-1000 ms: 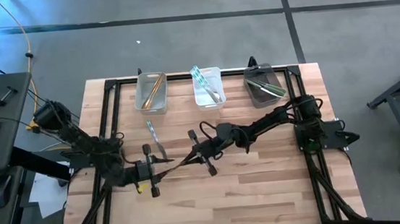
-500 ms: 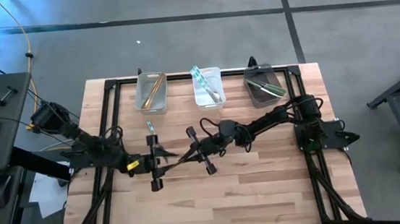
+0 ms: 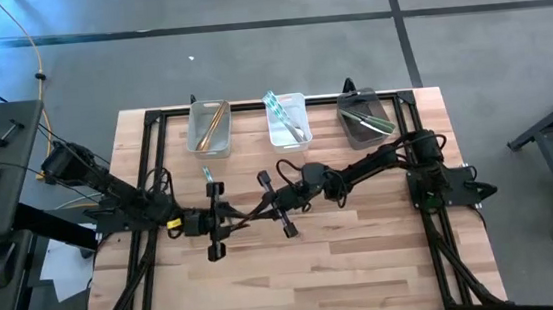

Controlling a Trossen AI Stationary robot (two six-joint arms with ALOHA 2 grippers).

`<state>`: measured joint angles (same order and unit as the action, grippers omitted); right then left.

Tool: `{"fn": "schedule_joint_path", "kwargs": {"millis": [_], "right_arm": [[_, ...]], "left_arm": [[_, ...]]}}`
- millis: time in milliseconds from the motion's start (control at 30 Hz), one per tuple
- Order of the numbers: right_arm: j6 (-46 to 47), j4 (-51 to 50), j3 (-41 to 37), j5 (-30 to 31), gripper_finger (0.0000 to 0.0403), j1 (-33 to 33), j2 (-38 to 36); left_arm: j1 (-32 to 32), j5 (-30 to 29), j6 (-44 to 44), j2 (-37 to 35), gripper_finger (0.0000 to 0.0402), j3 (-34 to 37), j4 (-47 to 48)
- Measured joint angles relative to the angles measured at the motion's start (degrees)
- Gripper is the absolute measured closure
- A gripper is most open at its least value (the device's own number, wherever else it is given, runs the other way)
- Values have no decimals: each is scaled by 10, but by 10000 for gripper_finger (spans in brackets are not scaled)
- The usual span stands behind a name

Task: Sort silverware by color (type)
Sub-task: Put the gold table knife into the gray bin

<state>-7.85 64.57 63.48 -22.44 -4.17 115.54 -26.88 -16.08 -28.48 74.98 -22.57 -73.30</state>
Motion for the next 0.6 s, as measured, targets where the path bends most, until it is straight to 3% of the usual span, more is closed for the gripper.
{"fn": "schedule_joint_path", "kwargs": {"millis": [100, 167, 267, 400, 600], "right_arm": [[1, -12, 0, -2, 403, 1, 0], [1, -17, 0, 0, 403, 1, 0], [4, -20, 0, 25, 401, 2, 0], [-13, -53, 1, 116, 378, 3, -1], [-27, -153, 1, 215, 319, 22, -1]], "left_arm": [[4, 21, -24, 0, 377, 0, -7], [4, 11, -32, 0, 387, 0, -9], [3, -44, -43, 0, 386, 0, -16], [3, -116, -57, -18, 387, -2, -2], [5, -225, -37, -109, 387, -42, 211]]}}
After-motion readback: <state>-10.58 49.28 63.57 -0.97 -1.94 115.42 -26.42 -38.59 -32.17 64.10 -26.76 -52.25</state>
